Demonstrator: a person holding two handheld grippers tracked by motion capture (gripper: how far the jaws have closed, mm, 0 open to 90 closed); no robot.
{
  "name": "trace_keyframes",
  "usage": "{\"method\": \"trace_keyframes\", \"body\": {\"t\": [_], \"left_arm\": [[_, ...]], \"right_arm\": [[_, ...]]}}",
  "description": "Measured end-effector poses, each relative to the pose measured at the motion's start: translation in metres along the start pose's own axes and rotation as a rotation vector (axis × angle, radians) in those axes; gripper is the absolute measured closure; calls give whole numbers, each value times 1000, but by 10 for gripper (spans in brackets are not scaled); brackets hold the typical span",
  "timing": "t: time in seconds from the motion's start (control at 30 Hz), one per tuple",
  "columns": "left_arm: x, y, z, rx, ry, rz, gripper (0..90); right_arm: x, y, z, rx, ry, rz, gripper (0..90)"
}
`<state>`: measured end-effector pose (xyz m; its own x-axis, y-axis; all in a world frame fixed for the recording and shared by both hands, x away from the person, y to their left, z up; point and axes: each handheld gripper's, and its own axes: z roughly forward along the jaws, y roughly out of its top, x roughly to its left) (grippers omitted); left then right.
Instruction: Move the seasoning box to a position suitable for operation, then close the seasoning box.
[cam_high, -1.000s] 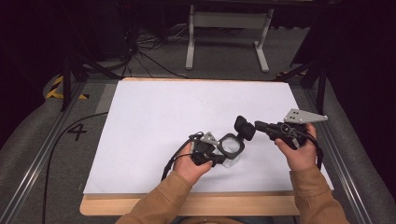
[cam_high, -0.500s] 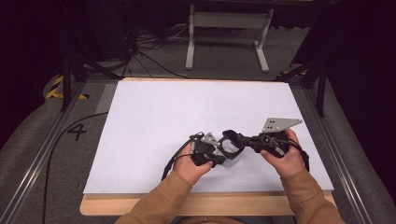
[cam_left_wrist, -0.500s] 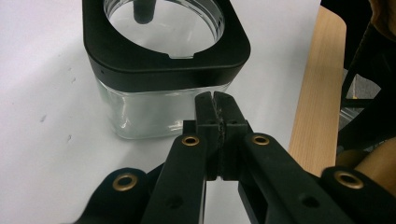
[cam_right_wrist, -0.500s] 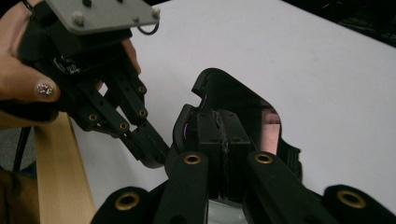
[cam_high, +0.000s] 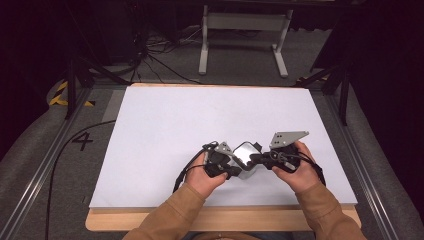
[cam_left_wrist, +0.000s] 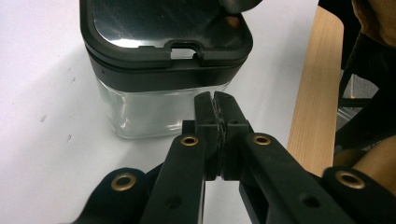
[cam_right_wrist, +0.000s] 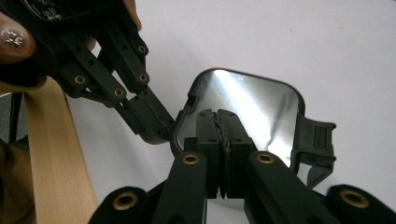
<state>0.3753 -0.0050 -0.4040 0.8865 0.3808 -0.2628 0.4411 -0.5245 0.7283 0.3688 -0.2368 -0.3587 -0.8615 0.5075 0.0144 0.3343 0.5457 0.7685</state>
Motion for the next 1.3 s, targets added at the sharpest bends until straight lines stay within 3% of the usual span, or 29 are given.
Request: {"method": "trace_keyframes", "body": {"t": [0.1,0.3,0.47,0.6,0.73,0.9,1.1,1.3], "left_arm": [[1,2,-9,-6,16,5,881],[10,6,-39,-24,117,21,866],[22,6,-60,-59,174,-3,861],[32,3,-70,-67,180,-23,871],[38,2,-63,-49,192,-35,890],[39,8,-51,-33,203,-2,900],[47,13,-33,-22,158,-10,900],[51,16,-12,5,154,11,900]], "right_arm": [[0,1,-8,-26,-17,-5,894],[-9,-5,-31,-51,-75,47,895],[-16,-12,-40,-3,-84,70,896],[-16,-17,-37,56,-65,60,897],[-15,-22,-27,111,-74,68,897],[-11,-29,-18,90,-94,73,897],[-5,-39,-11,83,-123,100,898],[3,-49,-2,79,-140,104,898]]}}
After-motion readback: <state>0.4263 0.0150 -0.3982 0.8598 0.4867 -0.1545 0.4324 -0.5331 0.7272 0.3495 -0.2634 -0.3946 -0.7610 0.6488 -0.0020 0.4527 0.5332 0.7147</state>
